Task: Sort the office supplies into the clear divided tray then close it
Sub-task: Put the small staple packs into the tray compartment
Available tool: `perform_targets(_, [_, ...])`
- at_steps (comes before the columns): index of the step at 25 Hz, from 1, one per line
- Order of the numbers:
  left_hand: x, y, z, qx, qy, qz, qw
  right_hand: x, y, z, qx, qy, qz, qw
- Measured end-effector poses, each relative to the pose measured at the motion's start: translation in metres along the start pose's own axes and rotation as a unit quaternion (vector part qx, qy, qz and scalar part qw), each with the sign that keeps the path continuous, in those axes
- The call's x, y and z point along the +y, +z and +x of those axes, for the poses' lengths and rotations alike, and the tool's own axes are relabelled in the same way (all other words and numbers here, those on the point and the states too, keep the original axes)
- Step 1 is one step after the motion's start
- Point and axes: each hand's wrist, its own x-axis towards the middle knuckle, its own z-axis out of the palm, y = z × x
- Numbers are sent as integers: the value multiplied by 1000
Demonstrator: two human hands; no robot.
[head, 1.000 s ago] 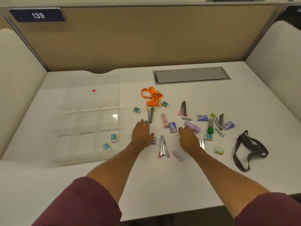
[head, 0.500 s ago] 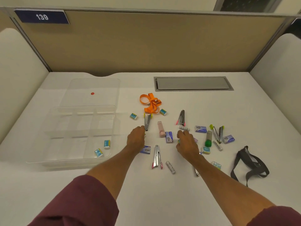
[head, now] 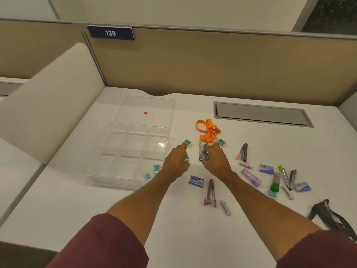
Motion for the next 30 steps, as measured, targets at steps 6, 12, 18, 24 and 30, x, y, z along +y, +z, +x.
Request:
perform_targets(6, [-58, -46, -24, 36, -51, 8, 998, -85, 33, 3, -23, -95, 48, 994])
perform_targets(12, [-106, -55, -41, -6, -73, 168, 983, -128, 72, -8, -65, -118, 74, 988])
perform_targets(18, [-123, -55, -39, -11, -42, 64, 997, -134, 89, -17, -101, -130, -47, 985])
perform_targets(24, [-113, -65, -19, -5, 22, 52, 998, -130, 84, -18, -38, -80, -11, 996])
perform_targets(30, [-74, -62, 12, -35, 106, 52, 992, -87, 48, -5, 33, 34, -19, 999])
